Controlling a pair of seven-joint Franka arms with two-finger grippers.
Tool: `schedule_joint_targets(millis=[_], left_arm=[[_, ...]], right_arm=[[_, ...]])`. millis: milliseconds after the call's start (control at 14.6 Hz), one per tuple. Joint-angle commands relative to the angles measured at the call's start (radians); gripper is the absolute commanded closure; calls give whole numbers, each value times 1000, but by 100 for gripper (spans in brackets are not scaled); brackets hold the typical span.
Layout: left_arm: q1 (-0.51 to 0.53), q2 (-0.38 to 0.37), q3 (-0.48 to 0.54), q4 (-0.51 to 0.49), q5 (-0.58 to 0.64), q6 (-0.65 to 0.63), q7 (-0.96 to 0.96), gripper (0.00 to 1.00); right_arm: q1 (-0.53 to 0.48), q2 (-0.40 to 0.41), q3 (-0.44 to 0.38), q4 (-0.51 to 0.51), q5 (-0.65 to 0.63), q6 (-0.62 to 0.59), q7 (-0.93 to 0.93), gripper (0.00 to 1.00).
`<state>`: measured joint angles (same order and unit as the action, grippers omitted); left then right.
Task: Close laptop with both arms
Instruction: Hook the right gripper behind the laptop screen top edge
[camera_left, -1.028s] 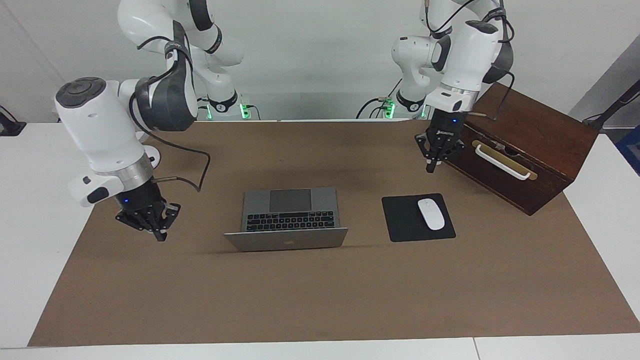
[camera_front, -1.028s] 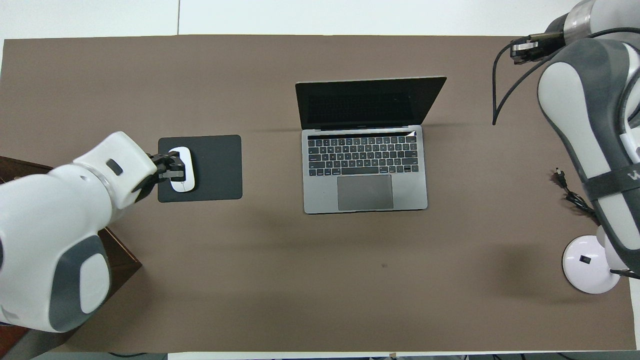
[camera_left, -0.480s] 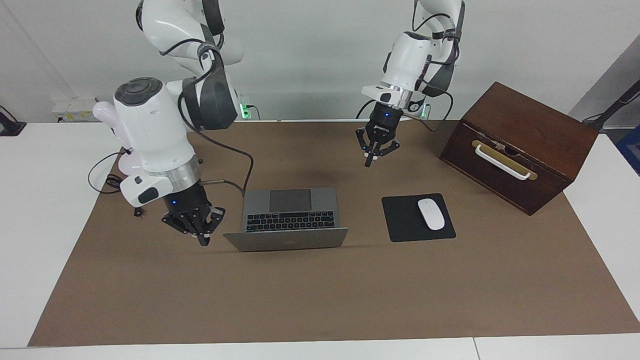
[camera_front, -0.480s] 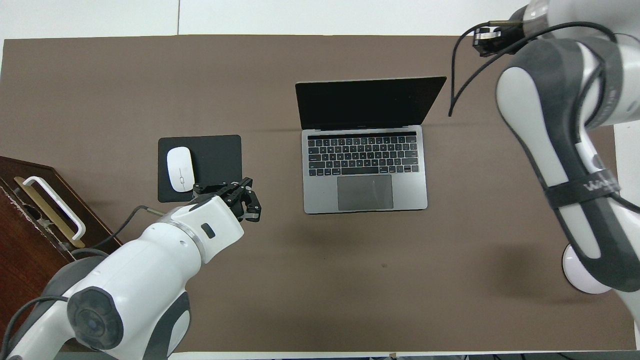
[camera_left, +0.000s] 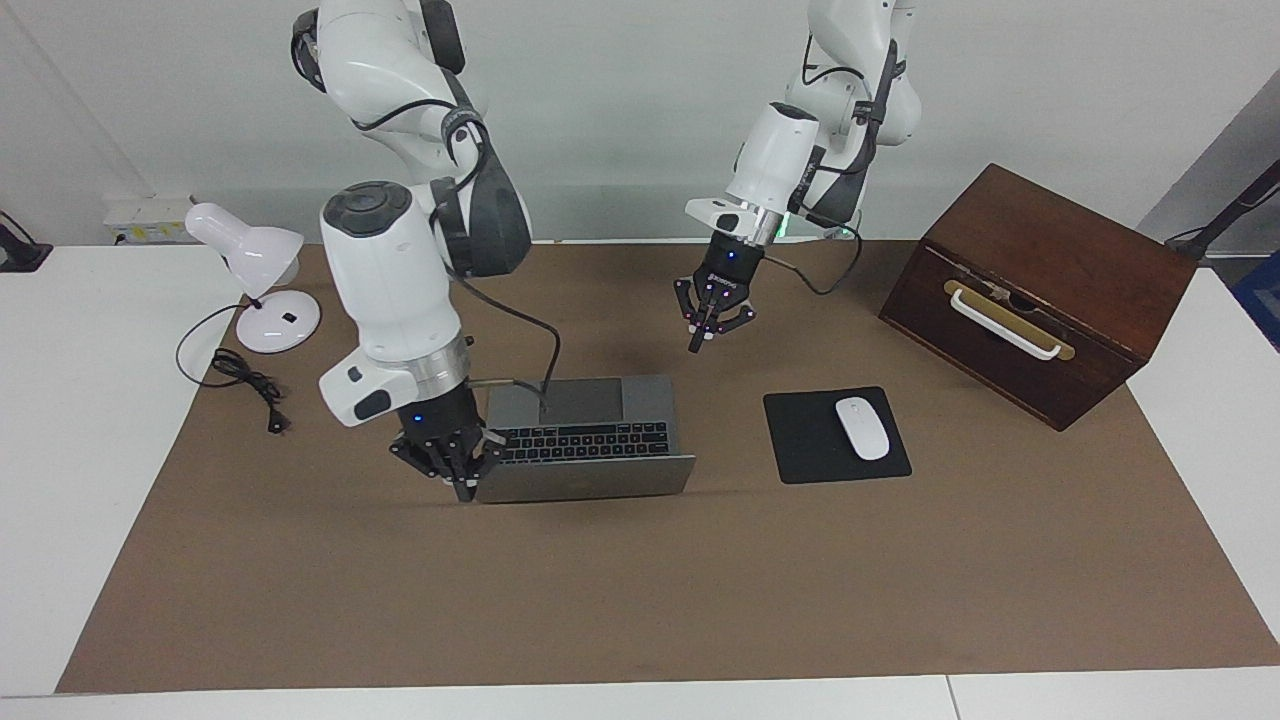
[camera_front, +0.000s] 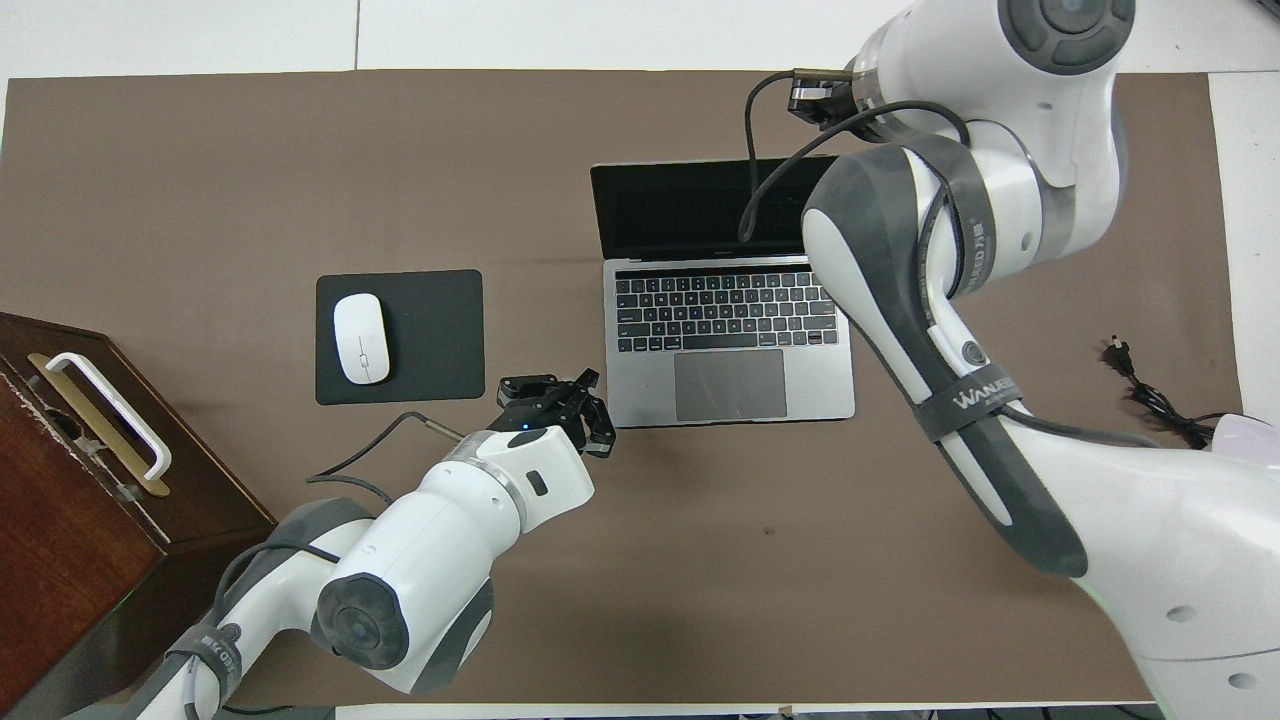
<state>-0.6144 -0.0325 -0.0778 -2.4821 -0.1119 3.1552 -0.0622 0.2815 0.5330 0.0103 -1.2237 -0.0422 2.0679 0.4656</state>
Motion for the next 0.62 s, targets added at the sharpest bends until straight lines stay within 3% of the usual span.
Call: schedule_joint_targets(millis=[0, 206, 548], left_arm=[[-19, 23, 16, 0, -8, 48, 18, 100], [-18, 48, 18, 8, -3, 61, 30, 100], [-18, 172, 18, 25, 0, 192, 47, 100]], right_arm=[[28, 16, -3, 30, -47, 1, 83, 100], [50, 16, -1, 30, -61, 1, 114, 100], [31, 38, 2, 56, -145, 46, 91, 100]])
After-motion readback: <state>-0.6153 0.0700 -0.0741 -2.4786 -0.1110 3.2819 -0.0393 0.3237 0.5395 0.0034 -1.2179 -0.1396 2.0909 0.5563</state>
